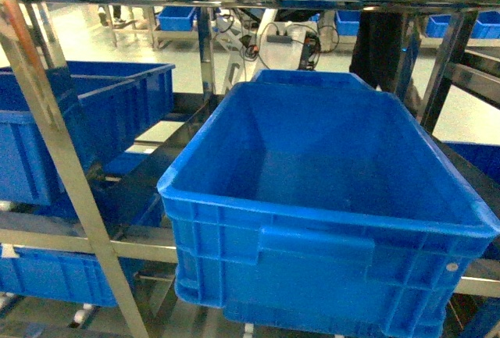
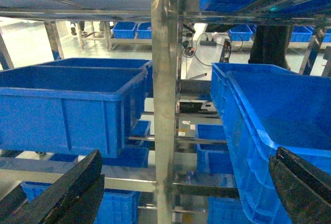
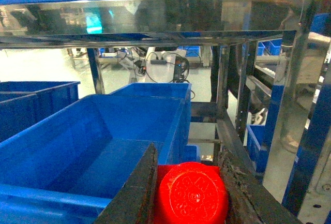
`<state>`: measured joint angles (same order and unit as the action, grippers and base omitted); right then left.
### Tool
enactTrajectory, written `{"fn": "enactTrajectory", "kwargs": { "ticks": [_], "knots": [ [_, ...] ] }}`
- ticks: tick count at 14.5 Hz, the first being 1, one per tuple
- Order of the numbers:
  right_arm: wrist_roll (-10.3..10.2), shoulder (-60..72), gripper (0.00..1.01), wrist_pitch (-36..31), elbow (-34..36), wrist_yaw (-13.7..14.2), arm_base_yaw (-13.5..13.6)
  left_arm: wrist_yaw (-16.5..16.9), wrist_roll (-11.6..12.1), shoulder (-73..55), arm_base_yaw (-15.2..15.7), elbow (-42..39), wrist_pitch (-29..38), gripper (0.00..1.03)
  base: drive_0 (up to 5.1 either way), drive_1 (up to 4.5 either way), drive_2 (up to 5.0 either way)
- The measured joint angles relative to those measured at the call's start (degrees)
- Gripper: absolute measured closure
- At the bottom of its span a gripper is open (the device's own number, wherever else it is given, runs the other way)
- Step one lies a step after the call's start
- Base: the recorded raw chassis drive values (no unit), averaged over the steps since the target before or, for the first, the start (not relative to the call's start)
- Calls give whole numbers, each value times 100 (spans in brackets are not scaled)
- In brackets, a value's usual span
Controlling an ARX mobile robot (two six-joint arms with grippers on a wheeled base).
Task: Pick red block from blue box to shelf
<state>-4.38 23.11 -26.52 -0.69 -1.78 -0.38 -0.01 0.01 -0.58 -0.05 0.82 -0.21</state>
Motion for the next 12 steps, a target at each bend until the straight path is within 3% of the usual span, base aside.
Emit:
{"fn": "enactTrajectory", "kwargs": {
  "ticks": [6,12],
  "knots": [
    [-2,2,75,-2,0,2,0,-2,0,0,0,0,2,5,5,421,-410],
    [0,2,75,0,0,0,0,0,0,0,0,0,-4,5,0,0,0]
  ]
}}
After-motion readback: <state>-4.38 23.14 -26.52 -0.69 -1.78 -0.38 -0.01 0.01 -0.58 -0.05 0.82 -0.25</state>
